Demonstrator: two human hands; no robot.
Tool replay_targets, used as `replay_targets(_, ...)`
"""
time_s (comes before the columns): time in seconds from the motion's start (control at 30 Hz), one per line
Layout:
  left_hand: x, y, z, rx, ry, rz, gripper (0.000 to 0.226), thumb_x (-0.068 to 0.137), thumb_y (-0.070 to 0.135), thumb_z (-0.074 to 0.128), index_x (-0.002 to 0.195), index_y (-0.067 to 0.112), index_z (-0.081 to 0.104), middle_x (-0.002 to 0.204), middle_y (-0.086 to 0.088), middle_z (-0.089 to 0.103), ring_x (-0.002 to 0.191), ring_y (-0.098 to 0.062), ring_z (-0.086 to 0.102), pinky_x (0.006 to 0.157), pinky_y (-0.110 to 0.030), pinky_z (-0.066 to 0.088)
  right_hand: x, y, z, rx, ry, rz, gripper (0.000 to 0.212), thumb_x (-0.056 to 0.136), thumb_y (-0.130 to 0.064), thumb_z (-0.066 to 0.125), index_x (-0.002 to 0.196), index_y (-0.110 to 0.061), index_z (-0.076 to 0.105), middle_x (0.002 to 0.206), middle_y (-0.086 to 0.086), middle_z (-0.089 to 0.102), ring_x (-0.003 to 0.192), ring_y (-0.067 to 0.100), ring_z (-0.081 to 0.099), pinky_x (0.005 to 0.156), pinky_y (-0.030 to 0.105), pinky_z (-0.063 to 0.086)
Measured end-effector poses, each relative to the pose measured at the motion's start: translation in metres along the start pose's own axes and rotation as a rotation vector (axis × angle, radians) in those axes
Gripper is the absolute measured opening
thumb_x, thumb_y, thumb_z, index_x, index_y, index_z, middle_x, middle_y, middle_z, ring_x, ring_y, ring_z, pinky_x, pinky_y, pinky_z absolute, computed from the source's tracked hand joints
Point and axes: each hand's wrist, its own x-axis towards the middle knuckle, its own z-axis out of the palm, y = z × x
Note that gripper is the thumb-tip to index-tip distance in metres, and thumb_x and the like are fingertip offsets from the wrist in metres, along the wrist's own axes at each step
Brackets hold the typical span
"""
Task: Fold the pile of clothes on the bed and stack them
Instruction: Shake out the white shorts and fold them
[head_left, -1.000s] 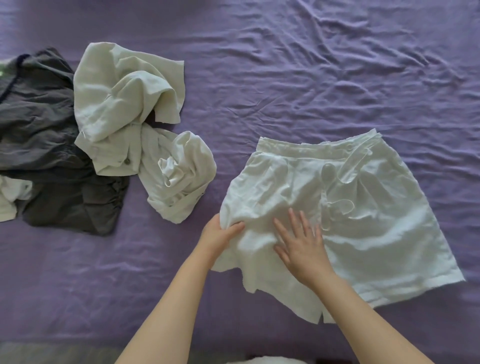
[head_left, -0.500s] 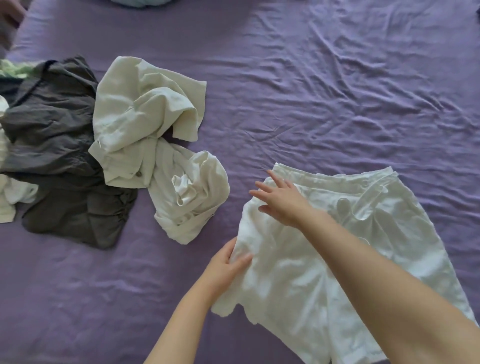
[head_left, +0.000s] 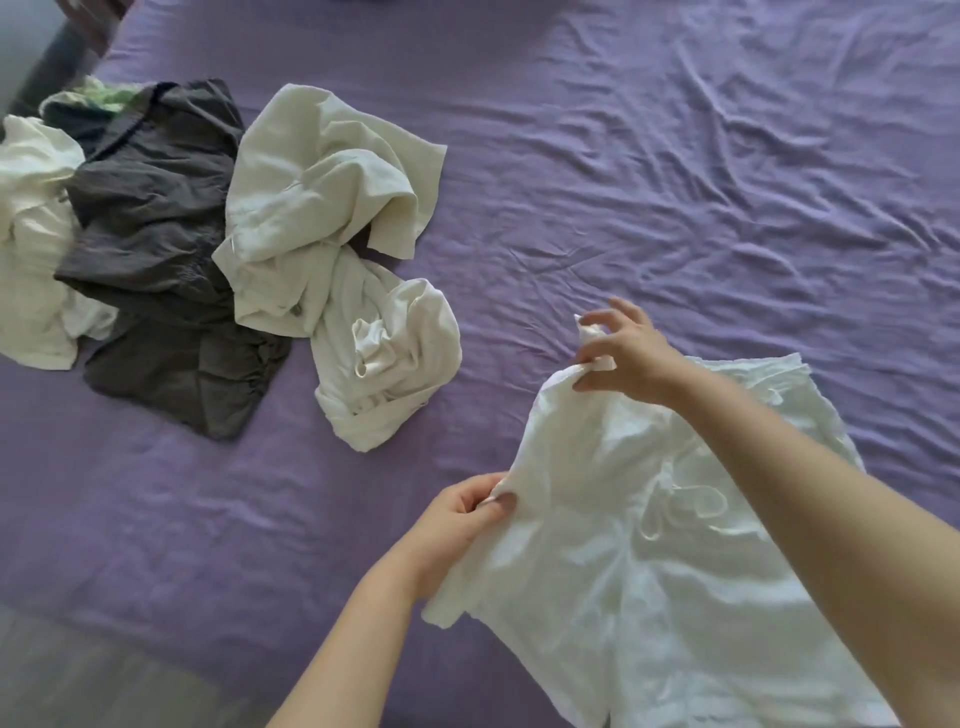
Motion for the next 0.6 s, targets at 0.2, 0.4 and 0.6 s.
replay_targets(0.2,-0.012,0.016,0.082,-0.032,-0.137,0.004,0.028,0.097,0.021,0.054,0.123,0.018,0.064,0.119,-0.01,0.068,0.106,-0.024,0.065,0.09,-0.035,0.053,-0.086,0.047,-0.045,0.676,-0.174,0.225,0.017,0.09,-0.003,0.061,0.105,-0.003,0.067,0.104,0.007,0.064,0.1,0.021,0.065,0.085,0.033,0.056)
replay_targets(0.4,-0.008,0.005,0.18,0.054,-0.233,-0.02,0.03,0.096,0.031,0.057,0.123,0.024,0.064,0.119,-0.007,0.068,0.112,-0.025,0.063,0.098,-0.039,0.05,-0.159,0.106,-0.06,1.039,-0.049,0.327,0.015,0.09,-0.02,0.061,0.096,-0.01,0.07,0.09,0.002,0.068,0.074,0.01,0.066,0.061,0.03,0.056)
replay_targets(0.6,0.013,-0.022,0.266,0.072,-0.216,-0.043,0.026,0.096,0.024,0.056,0.122,0.025,0.064,0.111,0.003,0.07,0.097,-0.011,0.066,0.077,-0.022,0.051,-0.198,0.165,-0.041,0.738,0.01,0.357,0.054,0.081,0.01,0.048,0.118,-0.029,0.056,0.098,0.006,0.059,0.072,0.012,0.059,0.049,0.017,0.048)
